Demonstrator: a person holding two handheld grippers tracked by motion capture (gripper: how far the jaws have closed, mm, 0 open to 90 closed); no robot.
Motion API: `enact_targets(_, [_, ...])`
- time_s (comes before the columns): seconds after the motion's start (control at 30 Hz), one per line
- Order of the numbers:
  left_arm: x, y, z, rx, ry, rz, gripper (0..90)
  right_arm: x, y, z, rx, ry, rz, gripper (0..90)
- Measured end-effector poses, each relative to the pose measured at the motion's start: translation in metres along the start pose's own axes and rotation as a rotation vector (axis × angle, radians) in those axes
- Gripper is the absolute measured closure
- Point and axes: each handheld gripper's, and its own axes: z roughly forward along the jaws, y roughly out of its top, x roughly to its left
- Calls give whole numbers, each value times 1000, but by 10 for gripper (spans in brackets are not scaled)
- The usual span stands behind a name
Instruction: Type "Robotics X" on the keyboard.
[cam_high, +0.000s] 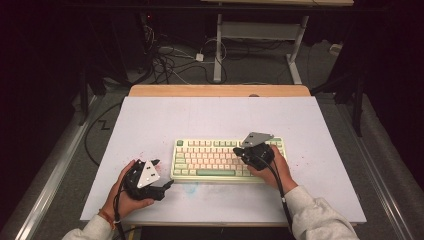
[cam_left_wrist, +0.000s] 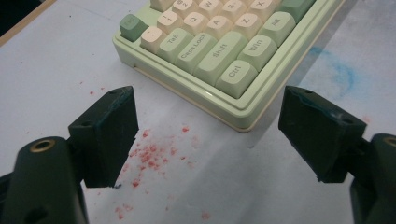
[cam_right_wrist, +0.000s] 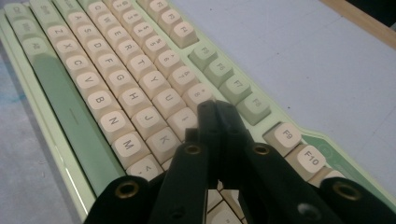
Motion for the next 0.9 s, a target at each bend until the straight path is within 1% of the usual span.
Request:
enact_targets(0.2, [-1, 0, 0, 4, -2, 6, 192, 1, -1, 10, 27, 6, -13, 900])
enact_targets(0.3, [-1, 0, 1, 7, -2, 5, 192, 1, -1, 13, 40, 5, -11, 900])
enact_targets(0.4, [-1, 0, 1, 8, -2, 5, 192, 2, -2, 14, 41, 4, -15, 900])
enact_targets(0.47, [-1, 0, 2, 13, -6, 8, 192, 3, -3, 16, 56, 5, -22, 900])
enact_targets(0.5, [-1, 0, 2, 16, -4, 10, 192, 4, -3, 16, 53, 5, -13, 900])
enact_targets(0.57, [-1, 0, 2, 15, -6, 11, 192, 4, -3, 16, 53, 4, -27, 900])
enact_targets(0.63, [-1, 0, 1, 14, -4, 10, 192, 5, -3, 15, 52, 4, -22, 900])
enact_targets(0.8, [-1, 0, 1, 16, -5, 10, 192, 6, 0, 9, 17, 6, -24, 900])
enact_targets(0.9, [-1, 0, 1, 18, -5, 11, 192, 7, 1, 8, 14, 5, -25, 900])
